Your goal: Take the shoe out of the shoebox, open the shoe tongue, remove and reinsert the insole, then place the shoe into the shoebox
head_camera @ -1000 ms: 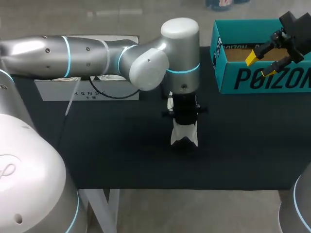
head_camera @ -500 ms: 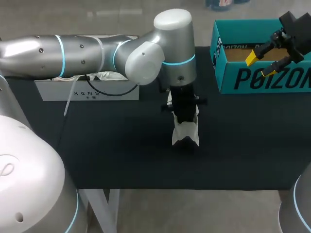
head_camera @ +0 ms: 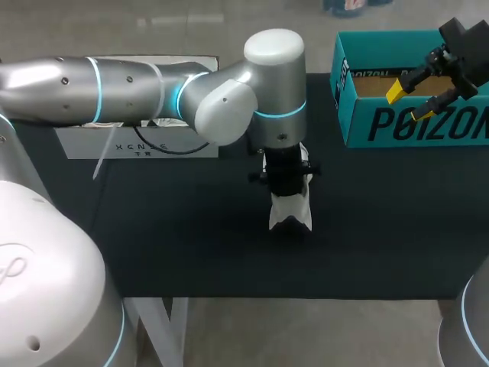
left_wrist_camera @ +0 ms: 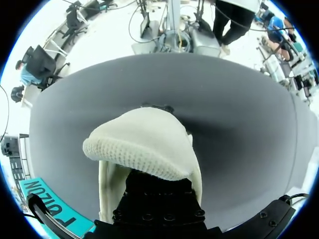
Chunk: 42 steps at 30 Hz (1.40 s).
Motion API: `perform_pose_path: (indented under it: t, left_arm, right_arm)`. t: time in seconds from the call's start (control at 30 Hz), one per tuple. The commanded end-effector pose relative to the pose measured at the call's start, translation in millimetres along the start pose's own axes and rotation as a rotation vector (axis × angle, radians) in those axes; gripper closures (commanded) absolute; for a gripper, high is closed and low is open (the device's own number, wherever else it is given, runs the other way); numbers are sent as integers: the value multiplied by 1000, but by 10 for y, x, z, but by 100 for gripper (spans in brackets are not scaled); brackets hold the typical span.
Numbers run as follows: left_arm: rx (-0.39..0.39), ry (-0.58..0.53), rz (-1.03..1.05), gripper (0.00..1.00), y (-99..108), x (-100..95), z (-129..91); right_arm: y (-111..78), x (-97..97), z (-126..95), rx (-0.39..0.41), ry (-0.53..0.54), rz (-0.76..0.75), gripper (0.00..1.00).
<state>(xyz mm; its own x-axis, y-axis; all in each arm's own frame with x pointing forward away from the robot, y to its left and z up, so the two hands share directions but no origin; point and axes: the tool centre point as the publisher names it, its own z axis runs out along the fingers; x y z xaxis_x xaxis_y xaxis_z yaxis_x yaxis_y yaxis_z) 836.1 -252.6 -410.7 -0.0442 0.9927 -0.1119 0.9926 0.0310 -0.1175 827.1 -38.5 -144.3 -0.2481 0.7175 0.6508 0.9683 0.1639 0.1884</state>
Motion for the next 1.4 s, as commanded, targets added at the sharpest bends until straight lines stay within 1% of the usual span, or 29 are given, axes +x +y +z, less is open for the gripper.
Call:
perform_pose_path:
  t: [0.03,0.1,0.13,0.2,0.33,0.93,1.0,1.1,1.23,1.33,1.4]
  left_arm:
    - [27,-22,-2,100,64,2,126]
    - [44,-32,-19,100,86,-1,80]
    - [60,-34,-30,100,86,-2,22]
    - [67,-30,-46,100,80,-2,-82]
    - [51,-59,-70,100,87,-30,-235]
    - [51,-59,-70,100,87,-30,-235]
    - [50,-44,-35,100,101,-22,-258]
    - [26,-16,-19,100,141,-19,-283]
    - [13,-23,5,100,218,-29,-339]
    - [27,-44,13,100,264,-59,-391]
    - [5,-42,16,98,294,-82,-410]
  right_arm:
    - [6,-3,5,2,-2,1,0]
    - [6,-3,5,2,-2,1,0]
    - [6,-3,5,2,-2,1,0]
    - [6,-3,5,2,-2,1,0]
    - [6,-3,5,2,-2,1,0]
    - [6,-3,5,2,-2,1,0]
    - [6,-3,5,2,-2,1,0]
    - [6,-3,5,2,-2,1,0]
    - [6,-3,5,2,-2,1,0]
    - [6,-3,5,2,-2,1,0]
    - [6,-3,5,2,-2,1,0]
